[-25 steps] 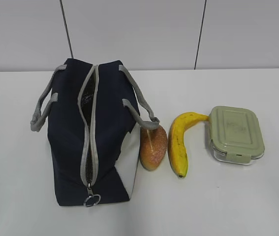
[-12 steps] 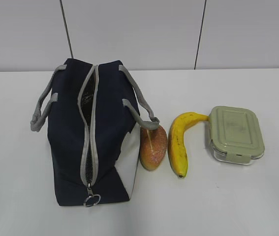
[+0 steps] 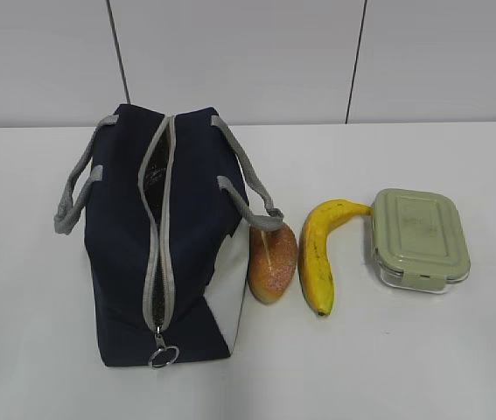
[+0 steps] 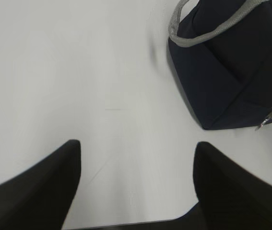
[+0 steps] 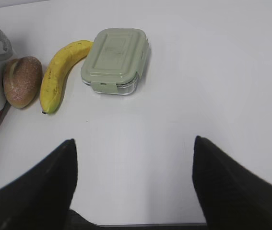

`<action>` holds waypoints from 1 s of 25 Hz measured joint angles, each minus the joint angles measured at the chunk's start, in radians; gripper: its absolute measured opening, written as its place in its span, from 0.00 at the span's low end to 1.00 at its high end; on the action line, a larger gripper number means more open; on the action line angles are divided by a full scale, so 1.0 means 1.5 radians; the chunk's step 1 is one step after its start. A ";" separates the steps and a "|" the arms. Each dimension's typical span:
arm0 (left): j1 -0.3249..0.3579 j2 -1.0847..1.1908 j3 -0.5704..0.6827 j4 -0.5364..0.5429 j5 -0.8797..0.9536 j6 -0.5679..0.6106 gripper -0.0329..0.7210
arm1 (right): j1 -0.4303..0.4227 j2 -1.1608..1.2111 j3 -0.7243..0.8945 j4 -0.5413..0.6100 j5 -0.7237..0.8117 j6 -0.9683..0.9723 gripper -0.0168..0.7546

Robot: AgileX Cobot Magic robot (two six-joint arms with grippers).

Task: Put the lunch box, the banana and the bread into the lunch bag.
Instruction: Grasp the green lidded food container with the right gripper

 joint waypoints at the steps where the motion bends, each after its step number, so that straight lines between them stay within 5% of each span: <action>1: 0.000 0.018 -0.010 -0.004 0.000 0.000 0.70 | 0.000 0.000 0.000 0.000 0.000 0.000 0.76; 25: -0.008 0.546 -0.236 -0.110 -0.022 0.016 0.59 | 0.000 0.000 0.000 0.000 0.000 0.000 0.76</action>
